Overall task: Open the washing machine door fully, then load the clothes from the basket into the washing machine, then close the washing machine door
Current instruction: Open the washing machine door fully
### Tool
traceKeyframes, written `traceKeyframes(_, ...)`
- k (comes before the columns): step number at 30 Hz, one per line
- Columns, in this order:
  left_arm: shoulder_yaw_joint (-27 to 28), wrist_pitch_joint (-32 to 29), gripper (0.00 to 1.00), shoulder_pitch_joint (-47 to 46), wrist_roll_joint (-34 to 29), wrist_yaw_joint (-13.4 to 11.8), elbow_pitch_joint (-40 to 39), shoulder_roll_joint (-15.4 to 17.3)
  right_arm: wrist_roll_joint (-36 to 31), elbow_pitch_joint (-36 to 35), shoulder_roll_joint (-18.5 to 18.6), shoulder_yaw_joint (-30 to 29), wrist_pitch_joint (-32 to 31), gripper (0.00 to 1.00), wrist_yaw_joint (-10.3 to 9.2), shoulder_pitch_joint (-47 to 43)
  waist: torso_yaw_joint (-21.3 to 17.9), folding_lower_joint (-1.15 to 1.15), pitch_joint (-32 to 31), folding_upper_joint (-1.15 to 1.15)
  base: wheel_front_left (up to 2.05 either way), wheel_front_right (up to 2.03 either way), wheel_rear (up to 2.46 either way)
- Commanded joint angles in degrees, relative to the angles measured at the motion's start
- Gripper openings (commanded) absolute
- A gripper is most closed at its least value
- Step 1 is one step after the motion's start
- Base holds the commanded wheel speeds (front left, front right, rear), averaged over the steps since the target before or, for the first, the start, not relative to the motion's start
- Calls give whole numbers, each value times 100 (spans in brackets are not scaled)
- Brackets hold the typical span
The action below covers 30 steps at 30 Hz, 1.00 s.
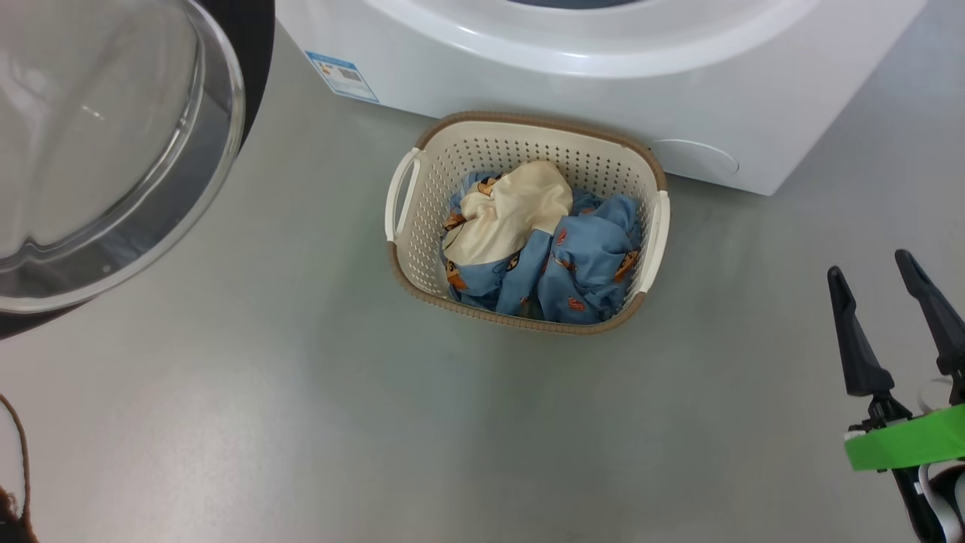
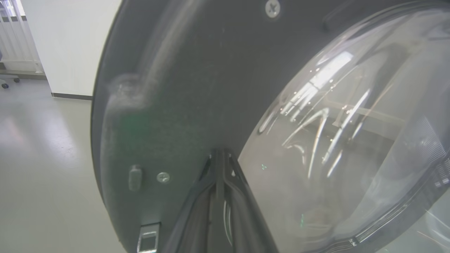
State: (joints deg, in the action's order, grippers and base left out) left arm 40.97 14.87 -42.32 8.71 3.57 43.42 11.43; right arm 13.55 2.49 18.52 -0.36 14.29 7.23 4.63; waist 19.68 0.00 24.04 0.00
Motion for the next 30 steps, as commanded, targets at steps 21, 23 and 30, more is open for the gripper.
traceKeyframes(21, 218, 13, 0, -102, -357, 92, -30, 431, -53, -91, 77, 121, 71, 100, 25, 222, -33, 0, -61, 0, 0, 0, 0)
traceKeyframes(23, 171, 13, 0, -4, -377, 168, -89, 372, -52, -71, 37, 114, 71, 100, 25, 190, -25, 0, -160, 0, 0, 0, 0)
traceKeyframes(30, -47, 13, 0, 503, -351, 352, -587, 60, -45, -21, -87, 85, 71, 100, 25, 55, 24, 0, -516, 0, 0, 0, 0)
